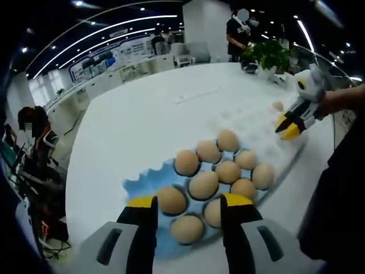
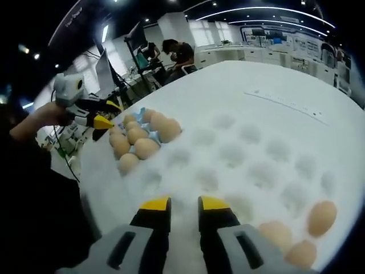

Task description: Place the egg into an empty slot of the egg tray after lifting it from the table, then release the egg inside the slot.

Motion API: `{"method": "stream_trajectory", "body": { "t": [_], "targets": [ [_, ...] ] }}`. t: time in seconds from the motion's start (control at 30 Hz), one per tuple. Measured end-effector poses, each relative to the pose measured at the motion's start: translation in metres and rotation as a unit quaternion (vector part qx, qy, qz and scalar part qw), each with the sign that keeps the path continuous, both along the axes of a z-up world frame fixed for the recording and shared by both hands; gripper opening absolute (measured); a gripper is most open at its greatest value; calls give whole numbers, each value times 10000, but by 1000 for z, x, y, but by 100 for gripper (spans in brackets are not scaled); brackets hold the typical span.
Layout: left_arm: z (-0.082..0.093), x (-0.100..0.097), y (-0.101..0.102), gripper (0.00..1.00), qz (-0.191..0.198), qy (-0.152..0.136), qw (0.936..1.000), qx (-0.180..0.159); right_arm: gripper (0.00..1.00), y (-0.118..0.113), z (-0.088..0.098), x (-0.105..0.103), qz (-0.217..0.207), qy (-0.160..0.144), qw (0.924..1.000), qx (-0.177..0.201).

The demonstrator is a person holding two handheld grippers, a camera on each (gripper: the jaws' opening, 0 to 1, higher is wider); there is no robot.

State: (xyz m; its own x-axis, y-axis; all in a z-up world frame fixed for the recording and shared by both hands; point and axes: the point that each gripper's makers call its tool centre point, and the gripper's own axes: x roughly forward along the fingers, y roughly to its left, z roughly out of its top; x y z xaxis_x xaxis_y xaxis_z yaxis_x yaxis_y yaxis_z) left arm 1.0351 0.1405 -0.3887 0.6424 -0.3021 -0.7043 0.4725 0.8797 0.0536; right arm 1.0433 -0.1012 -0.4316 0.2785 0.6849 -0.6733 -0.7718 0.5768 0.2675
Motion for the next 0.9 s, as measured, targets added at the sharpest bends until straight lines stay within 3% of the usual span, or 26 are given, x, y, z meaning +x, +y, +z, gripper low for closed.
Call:
{"method": "stream_trajectory", "body": {
  "t": [0.13, 0.3, 0.57, 0.9],
  "targets": [
    [-1, -9, -9, 46, -59, 94, 9999, -73, 23, 0, 0, -3, 315, -141, 9990, -279],
    [-2, -25, -30, 53, -166, 343, 9990, -218, 27, -8, 5, 1, 391, -280, 9978, -446],
    [-12, -40, -58, 56, -414, 634, 9965, -361, 26, -43, 15, 17, -57, -323, 9981, -521],
    [-9, -35, -67, 57, -458, 592, 9962, -448, 26, -88, 17, 25, -375, -461, 9947, -837]
  ]
}}
